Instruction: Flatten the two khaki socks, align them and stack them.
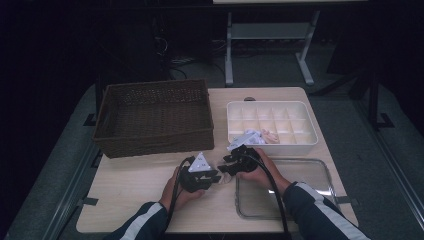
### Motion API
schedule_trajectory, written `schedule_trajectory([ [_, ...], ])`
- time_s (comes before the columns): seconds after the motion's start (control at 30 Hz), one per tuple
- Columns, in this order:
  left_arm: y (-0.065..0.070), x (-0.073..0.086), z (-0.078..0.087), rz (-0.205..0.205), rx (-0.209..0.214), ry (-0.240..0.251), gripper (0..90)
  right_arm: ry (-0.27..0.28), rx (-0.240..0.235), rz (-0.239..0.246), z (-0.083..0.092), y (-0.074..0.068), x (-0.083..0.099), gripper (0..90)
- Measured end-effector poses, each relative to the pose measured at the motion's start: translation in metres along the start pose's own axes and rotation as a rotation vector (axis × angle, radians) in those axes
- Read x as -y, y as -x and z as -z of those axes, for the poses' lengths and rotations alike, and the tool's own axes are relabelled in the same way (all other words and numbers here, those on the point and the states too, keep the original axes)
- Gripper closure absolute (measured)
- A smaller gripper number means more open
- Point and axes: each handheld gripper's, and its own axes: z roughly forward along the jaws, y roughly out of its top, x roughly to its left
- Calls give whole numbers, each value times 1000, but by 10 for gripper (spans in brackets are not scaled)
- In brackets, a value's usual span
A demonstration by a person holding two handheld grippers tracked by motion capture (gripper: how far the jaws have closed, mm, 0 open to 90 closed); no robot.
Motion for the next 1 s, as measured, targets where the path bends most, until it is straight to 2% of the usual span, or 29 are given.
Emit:
schedule_trajectory([
  [0.2,1,4,2,-17,21,-8,735,-44,-60,-62,-8,6,3,441],
  [0.23,1,4,2,-23,20,-12,734,-50,-53,-61,-9,5,3,438],
  [0.3,1,6,1,-9,24,5,736,-49,-78,-74,-12,7,3,452],
  [0.33,0,7,2,-16,26,0,737,-59,-89,-84,-13,9,3,454],
  [0.4,-2,7,2,-22,29,-5,735,-69,-144,-118,-15,14,3,485],
  [0.47,-2,8,2,-22,32,-4,734,-81,-177,-134,-17,17,3,530],
  [0.5,-1,8,1,-8,34,11,734,-83,-191,-135,-18,18,3,563],
  [0.57,-4,9,2,-20,38,-2,734,-82,-218,-138,-19,19,3,622],
  [0.7,-3,7,5,-32,42,-14,694,-78,-192,-89,-16,11,0,707],
  [0.77,-4,7,12,-39,46,-22,626,-68,-173,-62,-15,7,1,719],
  [0.83,-6,9,21,-45,26,-38,523,-56,-154,-48,-14,3,1,726],
  [0.87,-8,11,25,-33,25,-38,473,-53,-143,-37,-13,2,1,730],
  [0.9,-13,17,36,-13,27,-30,464,-50,-136,-35,-12,1,1,732],
  [1.0,-24,29,51,22,-16,-48,370,-36,-127,-19,-7,-2,1,736],
])
